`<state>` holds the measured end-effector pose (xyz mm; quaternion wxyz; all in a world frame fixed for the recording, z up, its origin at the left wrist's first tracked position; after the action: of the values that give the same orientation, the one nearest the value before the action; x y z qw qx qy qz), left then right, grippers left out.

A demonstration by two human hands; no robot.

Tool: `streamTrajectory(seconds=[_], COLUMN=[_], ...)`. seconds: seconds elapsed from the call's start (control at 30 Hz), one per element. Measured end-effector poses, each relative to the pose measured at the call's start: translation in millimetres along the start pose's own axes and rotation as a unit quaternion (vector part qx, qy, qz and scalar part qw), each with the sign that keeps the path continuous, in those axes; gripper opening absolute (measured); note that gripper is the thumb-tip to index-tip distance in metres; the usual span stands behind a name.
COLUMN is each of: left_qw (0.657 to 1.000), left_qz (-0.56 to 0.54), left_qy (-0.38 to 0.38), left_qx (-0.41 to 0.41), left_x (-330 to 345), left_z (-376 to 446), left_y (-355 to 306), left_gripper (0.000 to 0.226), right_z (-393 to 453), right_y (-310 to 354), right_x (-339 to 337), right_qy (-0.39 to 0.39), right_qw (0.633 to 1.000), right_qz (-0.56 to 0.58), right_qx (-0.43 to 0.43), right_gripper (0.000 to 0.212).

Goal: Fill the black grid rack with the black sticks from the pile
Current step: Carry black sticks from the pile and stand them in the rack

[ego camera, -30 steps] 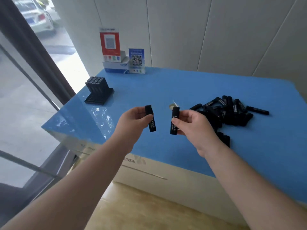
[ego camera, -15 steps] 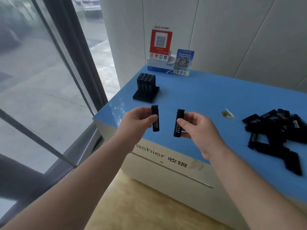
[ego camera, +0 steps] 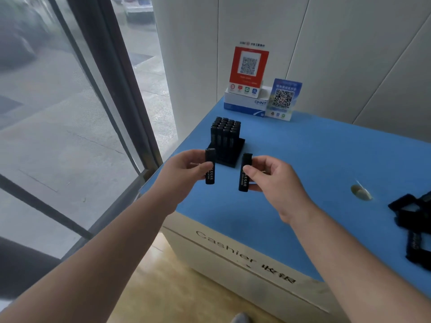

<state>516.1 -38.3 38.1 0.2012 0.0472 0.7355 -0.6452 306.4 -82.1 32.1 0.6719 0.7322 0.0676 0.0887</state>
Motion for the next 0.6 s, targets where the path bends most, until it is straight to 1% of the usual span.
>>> streamTrajectory(seconds=[0.2,0.33,0.47,0.6], left_qw=[1.0,0.999,0.998,0.993], left_qz=[0.017,0.035,0.052,0.095], left_qy=[0.001,0.014,0.022,0.057], left_qx=[-0.003,-0.002,0.012,0.039], left_x=[-17,-18,-18,-12], left_z=[48,81,121,160], left_y=[3,8,15,21], left_gripper=[0.019,0.016,0.012,0.01], right_z=[58,83,105,122], right_y=[-3,-9,-14,-16], right_x=[18,21,24,27], right_qy=[-0.002,-0.021,-0.047,-0.09], right_qw=[1.0,0.999,0.998,0.995], right_qz=[-0.022,-0.03,-0.039,-0.046], right_qx=[0.002,0.006,0.007,0.001], right_gripper=[0.014,0.01,0.01,0.009])
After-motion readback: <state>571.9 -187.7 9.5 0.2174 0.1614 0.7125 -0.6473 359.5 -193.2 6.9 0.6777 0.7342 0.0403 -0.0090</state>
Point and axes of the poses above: each hand's wrist, its own z-axis towards the middle knuckle, its own x-axis out of the palm, y = z × x, the point moved 9 cm from there along z, towards the middle knuckle, and after that the axes turned 9 degrees about z, right-handed, at the moved point
